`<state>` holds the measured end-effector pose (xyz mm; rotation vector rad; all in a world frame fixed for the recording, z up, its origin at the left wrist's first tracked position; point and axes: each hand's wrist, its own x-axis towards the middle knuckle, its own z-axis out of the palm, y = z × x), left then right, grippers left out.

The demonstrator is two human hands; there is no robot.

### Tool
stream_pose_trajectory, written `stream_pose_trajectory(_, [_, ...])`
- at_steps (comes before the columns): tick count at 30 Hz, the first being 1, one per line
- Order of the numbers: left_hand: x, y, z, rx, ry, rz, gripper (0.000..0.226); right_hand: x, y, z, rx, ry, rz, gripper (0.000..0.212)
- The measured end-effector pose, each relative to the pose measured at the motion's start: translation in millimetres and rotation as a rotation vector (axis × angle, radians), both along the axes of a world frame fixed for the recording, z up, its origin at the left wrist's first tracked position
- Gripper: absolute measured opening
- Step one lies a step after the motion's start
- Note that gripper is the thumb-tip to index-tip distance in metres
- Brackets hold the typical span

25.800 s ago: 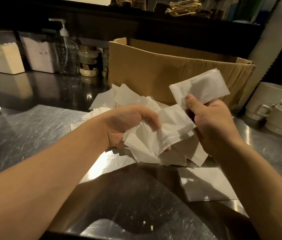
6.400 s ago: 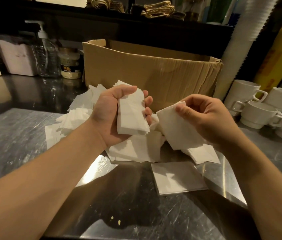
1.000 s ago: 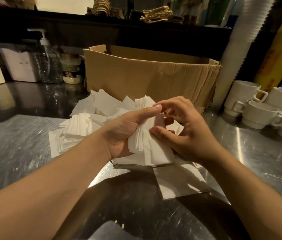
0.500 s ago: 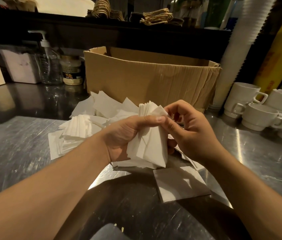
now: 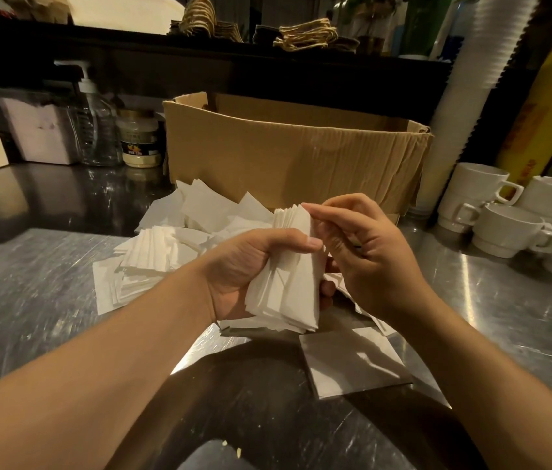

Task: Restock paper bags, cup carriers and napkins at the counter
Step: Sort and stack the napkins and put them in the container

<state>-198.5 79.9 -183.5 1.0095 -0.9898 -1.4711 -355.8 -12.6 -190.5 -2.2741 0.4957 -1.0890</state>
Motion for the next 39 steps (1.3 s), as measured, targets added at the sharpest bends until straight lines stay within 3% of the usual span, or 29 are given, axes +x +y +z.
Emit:
stream_pose_trajectory(3, [-2,2,4,0.020,0.000,0.000,0.049,-1,1,2,0.013,0.029,0.011,0.037])
stream_pose_trajectory(7, [-6,5,10,0.014,0.129,-0.012,0.030,-3,-3,5,0.002,-0.029,-0.034,0.035])
stream_pose_trajectory(12, [7,0,7,-0.035,0.315,-0.098,0.053,-10,-6,12,0.148,-0.024,-0.031,0.016])
stream_pose_trajectory(20, [18,0,12,-0.114,0.397,-0.039,0.053,-19,-8,25,0.170,0.700,0.079,0.007])
stream_pose_trajectory(25, [21,-1,12,-0.108,0.438,-0.005,0.051,-21,0,28,0.152,1.036,0.142,0.043])
stream_pose_trajectory(29, [22,-3,10,-0.100,0.441,0.006,0.051,-19,4,26,0.120,1.087,0.124,0.051])
stream_pose_trajectory(36, [17,-4,8,-0.074,0.443,0.003,0.050,-22,-1,23,0.110,1.092,0.224,0.017])
stream_pose_trajectory(39, [14,-3,9,-0.071,0.445,0.013,0.049,-25,-5,27,0.127,0.996,0.238,0.013])
